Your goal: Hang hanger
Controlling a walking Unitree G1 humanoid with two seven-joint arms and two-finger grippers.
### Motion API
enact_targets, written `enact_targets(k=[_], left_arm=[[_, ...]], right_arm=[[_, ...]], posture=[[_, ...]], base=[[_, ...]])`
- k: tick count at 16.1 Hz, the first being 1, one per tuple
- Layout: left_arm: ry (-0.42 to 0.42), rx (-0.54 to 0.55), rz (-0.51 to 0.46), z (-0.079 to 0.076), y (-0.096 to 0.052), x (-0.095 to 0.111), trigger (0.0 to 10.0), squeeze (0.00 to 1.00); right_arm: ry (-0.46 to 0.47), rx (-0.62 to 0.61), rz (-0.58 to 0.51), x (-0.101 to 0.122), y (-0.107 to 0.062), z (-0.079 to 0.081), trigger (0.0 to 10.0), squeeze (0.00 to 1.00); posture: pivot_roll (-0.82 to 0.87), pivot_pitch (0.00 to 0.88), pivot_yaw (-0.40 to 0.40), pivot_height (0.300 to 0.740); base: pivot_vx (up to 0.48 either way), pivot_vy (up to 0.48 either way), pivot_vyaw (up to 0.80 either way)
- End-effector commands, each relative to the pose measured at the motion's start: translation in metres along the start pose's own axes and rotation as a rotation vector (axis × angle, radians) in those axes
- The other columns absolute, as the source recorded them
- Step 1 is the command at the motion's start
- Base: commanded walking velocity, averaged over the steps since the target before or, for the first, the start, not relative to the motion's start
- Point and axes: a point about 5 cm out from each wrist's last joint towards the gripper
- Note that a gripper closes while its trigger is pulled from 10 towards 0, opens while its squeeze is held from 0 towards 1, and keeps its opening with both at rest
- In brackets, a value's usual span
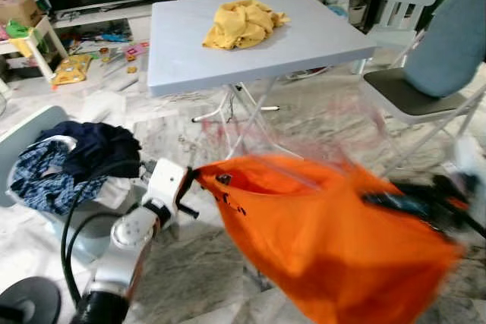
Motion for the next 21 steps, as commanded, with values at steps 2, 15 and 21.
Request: enact_targets(k=[2,15,21], left_arm=[[-0.016,0.019,0.002,0.0,-0.003,-0.001,2.2,0.0],[0.03,-0.381,-0.061,-0.051,-0.027,0.014,10.0,1.0],[0.07,-0.092,-0.156,-0.019,-0.024,0.028,10.0,1.0]], right_arm=[[0.06,-0.073,-0.06,-0.004,0.025,0.002,10.0,0.0],[-0.056,-0.421,0.166,-0.076,0.107,-0.021,10.0,0.0],[-0.062,-0.364,0.239,-0.1,0.081,-0.008,10.0,0.0]], posture=[[-0.16,0.028,0.049,0.74],[-0.08,0.028,0.037,0.74],[-0.1,0.038,0.039,0.74]], base=[[0.0,0.0,0.0],[0.0,0.0,0.0],[0.0,0.0,0.0]])
Point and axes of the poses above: a point about 5 cm out from each wrist's last joint towards the gripper, its own y axis pointing out of the wrist towards the gripper, its own x axis along the axis of the wrist's last joint, z = x × y, and after that the axes turned 9 degrees about -y, right-handed
